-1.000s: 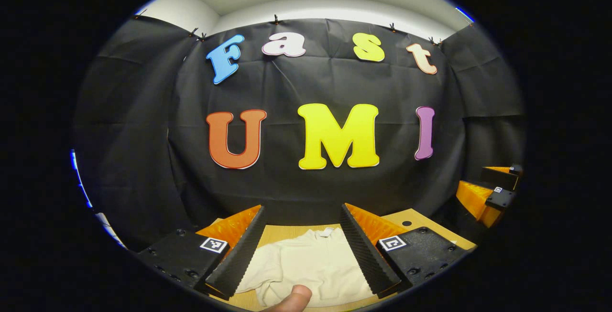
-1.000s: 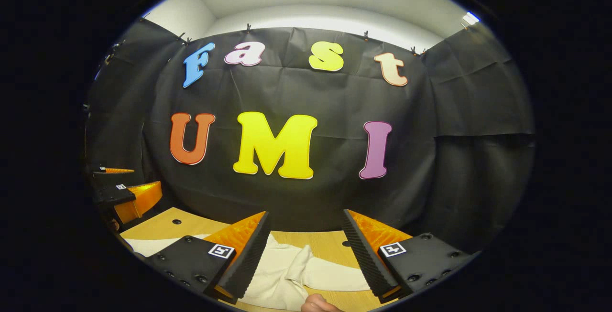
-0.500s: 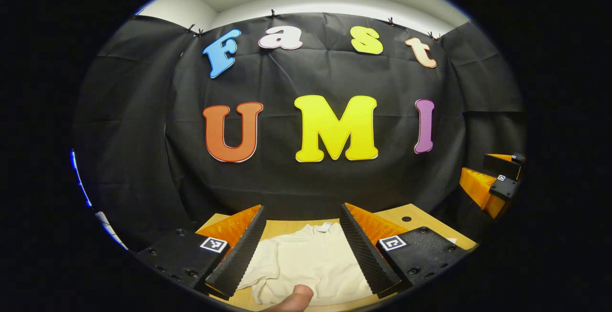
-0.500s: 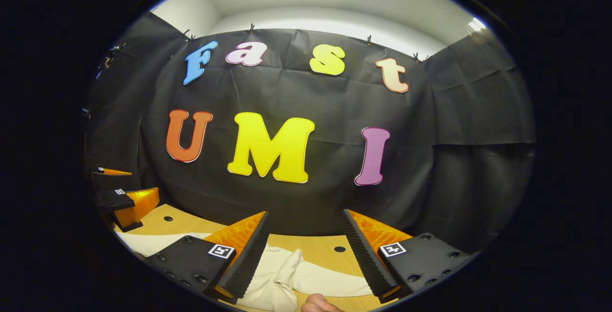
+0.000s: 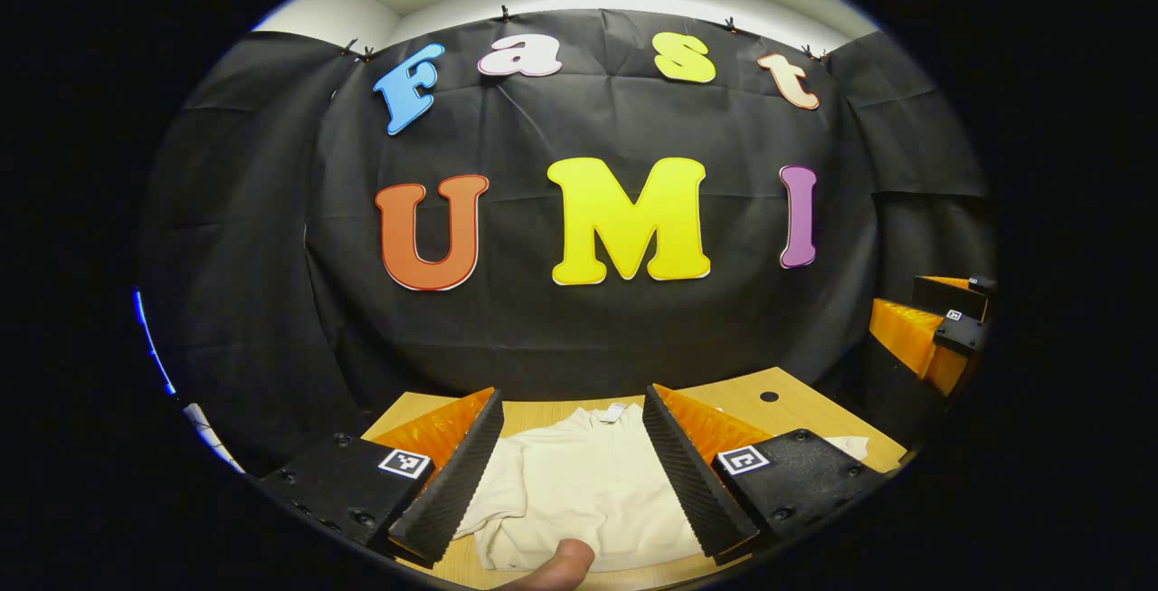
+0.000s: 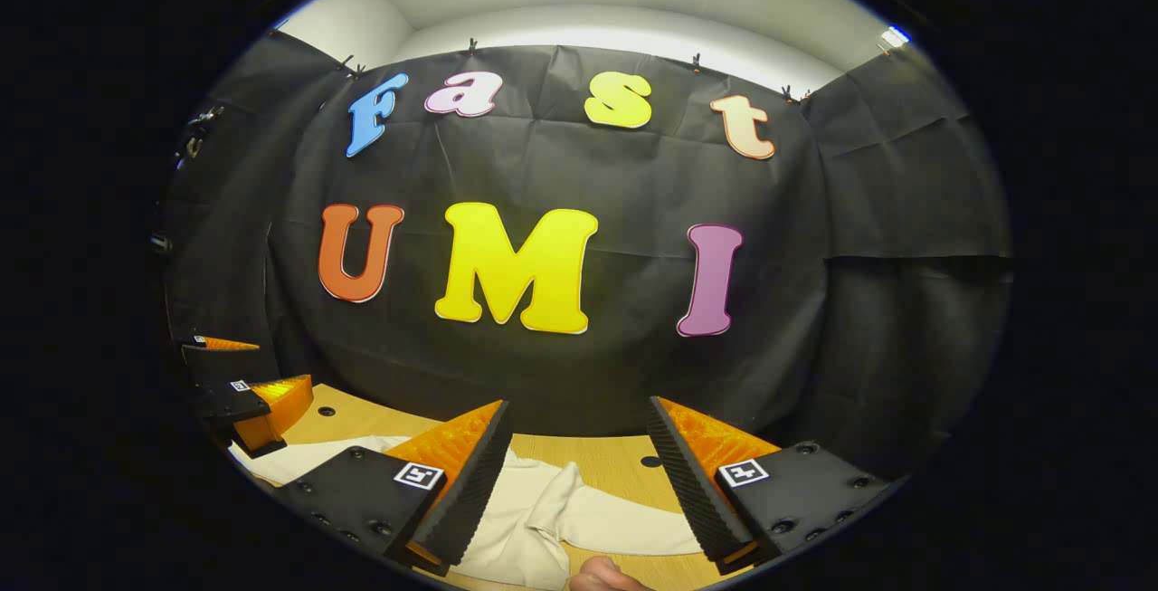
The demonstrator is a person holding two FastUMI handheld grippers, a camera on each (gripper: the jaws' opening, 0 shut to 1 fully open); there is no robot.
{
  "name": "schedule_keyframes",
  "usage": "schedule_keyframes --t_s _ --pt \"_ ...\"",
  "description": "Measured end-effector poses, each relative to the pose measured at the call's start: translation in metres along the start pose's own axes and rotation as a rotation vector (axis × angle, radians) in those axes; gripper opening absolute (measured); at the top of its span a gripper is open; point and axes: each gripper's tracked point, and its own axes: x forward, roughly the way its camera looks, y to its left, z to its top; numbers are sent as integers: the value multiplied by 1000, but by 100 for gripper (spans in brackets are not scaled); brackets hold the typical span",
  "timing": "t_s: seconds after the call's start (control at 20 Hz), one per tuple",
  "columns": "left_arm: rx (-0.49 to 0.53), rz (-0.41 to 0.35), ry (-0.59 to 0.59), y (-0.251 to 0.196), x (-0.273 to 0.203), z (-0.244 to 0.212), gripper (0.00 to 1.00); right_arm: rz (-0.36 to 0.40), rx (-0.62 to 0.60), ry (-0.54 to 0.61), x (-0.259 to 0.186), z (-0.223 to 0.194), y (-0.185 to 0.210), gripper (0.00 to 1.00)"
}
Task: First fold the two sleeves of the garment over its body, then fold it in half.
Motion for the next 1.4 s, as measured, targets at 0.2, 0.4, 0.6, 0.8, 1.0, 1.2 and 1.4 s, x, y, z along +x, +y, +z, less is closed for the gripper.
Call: schedule_keyframes --t_s 0.2,0.4,0.6,0.8,1.0,1.2,1.4 --pt "12 11 -4 -4 -2 -1 99 -47 23 43 10 -19 -29 94" --pt "32 52 30 -8 -1 -11 99 -173 31 88 35 -53 -96 94" --pt "50 72 41 -22 -3 -11 99 -278 -2 157 60 -105 -161 94" --pt "63 79 25 -39 -8 -5 99 -323 2 345 70 -201 -207 94" --pt "83 125 22 -48 -15 -2 99 -359 78 591 65 -306 -242 94" --pt "82 193 44 -49 -22 -7 99 -403 173 778 75 -379 -266 94" --pt "75 217 63 -44 -27 -12 99 -426 237 909 77 -420 -274 94"
